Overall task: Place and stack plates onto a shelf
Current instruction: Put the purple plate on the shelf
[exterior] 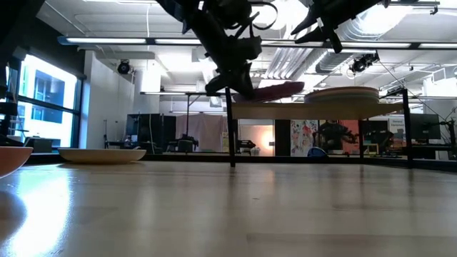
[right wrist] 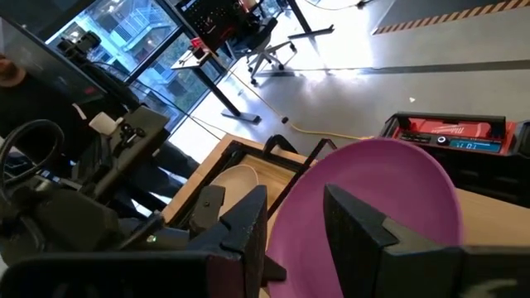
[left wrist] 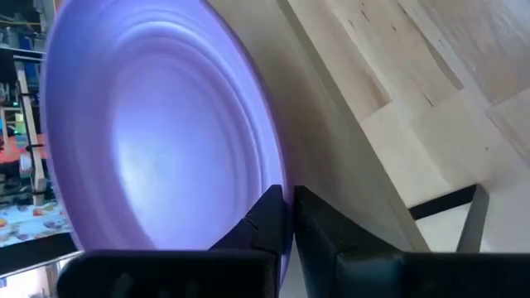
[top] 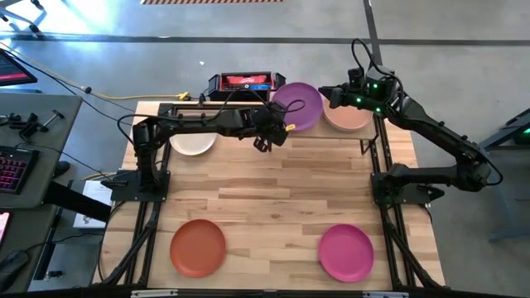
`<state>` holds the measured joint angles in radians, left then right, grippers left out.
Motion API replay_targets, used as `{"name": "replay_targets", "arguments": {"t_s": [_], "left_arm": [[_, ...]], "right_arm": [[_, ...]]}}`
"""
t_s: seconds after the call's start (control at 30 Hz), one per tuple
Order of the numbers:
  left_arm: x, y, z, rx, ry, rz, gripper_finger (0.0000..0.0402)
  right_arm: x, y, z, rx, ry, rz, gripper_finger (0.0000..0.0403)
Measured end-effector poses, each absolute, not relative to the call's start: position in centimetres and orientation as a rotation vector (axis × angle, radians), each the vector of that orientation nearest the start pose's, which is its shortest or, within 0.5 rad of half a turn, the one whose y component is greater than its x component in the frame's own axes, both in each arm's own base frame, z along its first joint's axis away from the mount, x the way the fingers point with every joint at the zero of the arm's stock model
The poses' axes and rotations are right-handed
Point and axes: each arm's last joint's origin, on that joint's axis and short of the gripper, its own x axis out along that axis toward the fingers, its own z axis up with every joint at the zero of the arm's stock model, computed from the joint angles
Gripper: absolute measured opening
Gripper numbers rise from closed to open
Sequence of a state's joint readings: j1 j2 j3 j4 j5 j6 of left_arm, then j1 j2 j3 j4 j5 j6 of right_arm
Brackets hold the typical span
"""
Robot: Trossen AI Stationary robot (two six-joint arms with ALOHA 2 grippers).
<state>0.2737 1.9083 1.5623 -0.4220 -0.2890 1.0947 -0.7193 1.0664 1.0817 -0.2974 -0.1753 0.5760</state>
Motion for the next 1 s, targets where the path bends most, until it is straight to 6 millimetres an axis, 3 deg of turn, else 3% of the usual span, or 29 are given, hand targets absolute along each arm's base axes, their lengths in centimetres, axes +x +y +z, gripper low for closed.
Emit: {"name": "replay_targets", "arguments": {"t_s": [0.47, 0.7, 1.0], "left_arm": [[41.0, 11.3, 26.0, 1.081, 1.022, 0.048, 0.0004], [40.9, 11.1, 26.0, 1.084, 1.034, 0.035, 0.0002], [41.0, 10.1, 26.0, 1.122, 1.035, 0.003, 0.0001]], "right_arm": [[17.3, -14.7, 36.4, 0.758, 0.145, -0.687, 0.0103], [16.8, -14.4, 37.4, 0.798, 0.231, -0.783, 0.0103], [18.9, -14.5, 35.9, 0.835, 0.426, -0.812, 0.0103]]}}
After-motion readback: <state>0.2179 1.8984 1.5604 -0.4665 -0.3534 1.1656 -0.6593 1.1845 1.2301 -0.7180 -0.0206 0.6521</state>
